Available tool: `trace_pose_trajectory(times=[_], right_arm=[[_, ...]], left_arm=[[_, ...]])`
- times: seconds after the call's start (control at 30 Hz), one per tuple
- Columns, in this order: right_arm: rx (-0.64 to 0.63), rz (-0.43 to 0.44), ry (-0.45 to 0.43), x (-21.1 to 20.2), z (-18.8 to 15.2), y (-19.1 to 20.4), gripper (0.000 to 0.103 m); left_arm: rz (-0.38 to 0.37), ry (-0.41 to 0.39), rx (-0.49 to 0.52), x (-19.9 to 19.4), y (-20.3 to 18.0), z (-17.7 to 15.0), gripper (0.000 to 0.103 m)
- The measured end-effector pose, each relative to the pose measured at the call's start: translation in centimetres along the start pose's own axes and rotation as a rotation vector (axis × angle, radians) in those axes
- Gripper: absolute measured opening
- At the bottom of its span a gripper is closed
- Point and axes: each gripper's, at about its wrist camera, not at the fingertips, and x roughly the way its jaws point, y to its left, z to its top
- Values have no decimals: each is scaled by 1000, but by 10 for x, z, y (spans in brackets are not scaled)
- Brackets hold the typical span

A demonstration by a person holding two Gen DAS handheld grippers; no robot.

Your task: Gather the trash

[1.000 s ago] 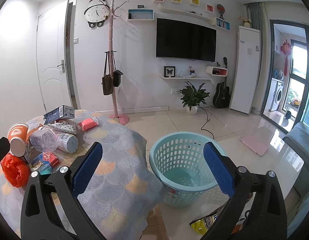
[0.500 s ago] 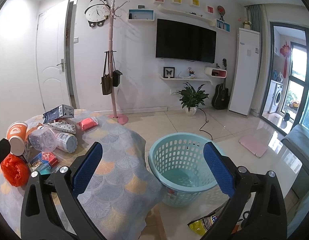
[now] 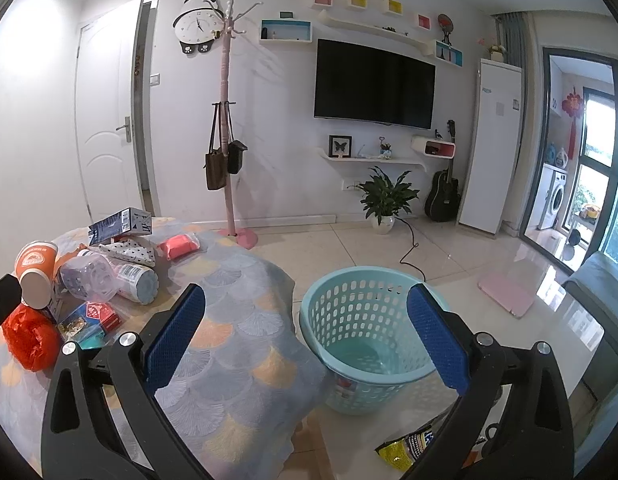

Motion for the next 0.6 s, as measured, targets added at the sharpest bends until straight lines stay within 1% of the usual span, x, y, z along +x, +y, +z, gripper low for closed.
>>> trace_pose_trajectory(times=[0.37, 0.6], right_arm=[[-13, 5, -2, 0, 1, 6, 96], [-35, 17, -23, -5, 3, 16, 96]], left_arm=[[-9, -3, -10, -1, 2, 2, 94], [-3, -10, -18, -2, 7, 3, 94]])
